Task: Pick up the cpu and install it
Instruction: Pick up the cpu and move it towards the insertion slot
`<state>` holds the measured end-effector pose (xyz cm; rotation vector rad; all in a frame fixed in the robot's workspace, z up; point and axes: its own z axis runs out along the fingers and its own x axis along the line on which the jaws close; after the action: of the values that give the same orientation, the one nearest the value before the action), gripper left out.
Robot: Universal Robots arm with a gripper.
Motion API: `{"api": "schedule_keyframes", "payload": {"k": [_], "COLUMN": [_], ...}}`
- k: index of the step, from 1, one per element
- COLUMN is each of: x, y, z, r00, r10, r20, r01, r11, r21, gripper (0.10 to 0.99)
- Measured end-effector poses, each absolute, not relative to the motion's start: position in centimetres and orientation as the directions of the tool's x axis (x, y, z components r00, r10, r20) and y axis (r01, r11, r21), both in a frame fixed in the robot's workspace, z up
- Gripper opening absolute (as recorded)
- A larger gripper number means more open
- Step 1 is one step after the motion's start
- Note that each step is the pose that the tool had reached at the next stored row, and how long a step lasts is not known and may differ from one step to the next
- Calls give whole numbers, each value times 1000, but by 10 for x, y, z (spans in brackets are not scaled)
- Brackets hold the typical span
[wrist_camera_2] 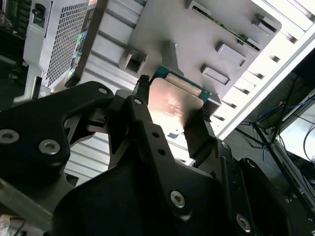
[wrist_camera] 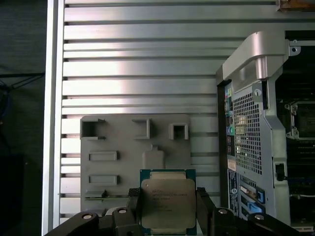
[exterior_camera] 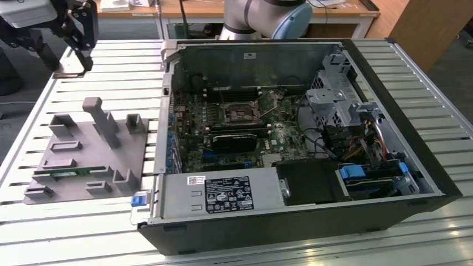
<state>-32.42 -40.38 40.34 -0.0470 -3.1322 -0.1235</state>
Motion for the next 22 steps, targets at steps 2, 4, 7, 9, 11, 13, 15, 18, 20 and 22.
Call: {"api": "schedule_keyframes", "payload": {"k": [2,4,7,9,11,13,15,18,20,22], "x": [-320,-315,-309,-305,-302,-298,-294,-289,-285,-282], "y": [-404,-404,-404,-404,-404,-404,-404,-403,-403,-403], "z": [403,403,403,403,403,403,402,402,402,402], "r00": [-1000,-1000,-1000,-1000,-1000,-1000,-1000,-1000,-1000,-1000], "r10": [30,30,30,30,30,30,30,30,30,30], "r20": [8,8,8,8,8,8,8,8,8,8], "r01": [30,30,30,30,30,30,30,30,30,30], "r11": [996,996,996,996,996,996,996,996,996,996], "r21": [79,79,79,79,79,79,79,79,79,79], "gripper": [537,537,537,537,537,537,537,537,537,537]}}
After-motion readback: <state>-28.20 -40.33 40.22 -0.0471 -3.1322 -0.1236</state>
